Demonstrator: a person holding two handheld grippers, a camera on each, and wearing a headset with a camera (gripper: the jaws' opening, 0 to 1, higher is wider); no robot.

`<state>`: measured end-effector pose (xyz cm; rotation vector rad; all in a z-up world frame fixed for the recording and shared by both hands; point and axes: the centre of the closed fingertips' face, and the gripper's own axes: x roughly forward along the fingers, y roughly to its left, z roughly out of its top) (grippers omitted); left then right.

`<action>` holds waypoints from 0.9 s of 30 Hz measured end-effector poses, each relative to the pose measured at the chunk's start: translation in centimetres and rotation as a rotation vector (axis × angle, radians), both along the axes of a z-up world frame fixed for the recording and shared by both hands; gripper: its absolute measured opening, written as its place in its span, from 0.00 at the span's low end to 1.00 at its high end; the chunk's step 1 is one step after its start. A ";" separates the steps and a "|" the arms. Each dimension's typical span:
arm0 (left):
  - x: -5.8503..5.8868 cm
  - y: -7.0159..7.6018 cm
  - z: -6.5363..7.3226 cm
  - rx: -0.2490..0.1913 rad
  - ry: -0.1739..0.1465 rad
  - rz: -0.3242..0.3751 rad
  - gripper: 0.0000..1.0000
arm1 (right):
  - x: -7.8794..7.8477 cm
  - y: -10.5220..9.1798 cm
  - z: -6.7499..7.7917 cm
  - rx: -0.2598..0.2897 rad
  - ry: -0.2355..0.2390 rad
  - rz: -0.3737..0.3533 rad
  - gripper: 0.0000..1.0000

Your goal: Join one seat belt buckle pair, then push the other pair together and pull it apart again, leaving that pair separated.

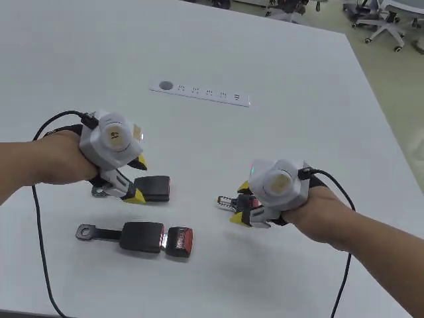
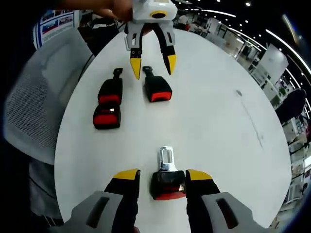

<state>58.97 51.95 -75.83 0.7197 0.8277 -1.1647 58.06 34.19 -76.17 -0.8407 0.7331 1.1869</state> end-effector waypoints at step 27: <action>-0.1 0.5 -3.1 0.071 0.067 -0.146 0.37 | 0.7 -1.9 -3.2 -0.049 0.102 0.036 0.32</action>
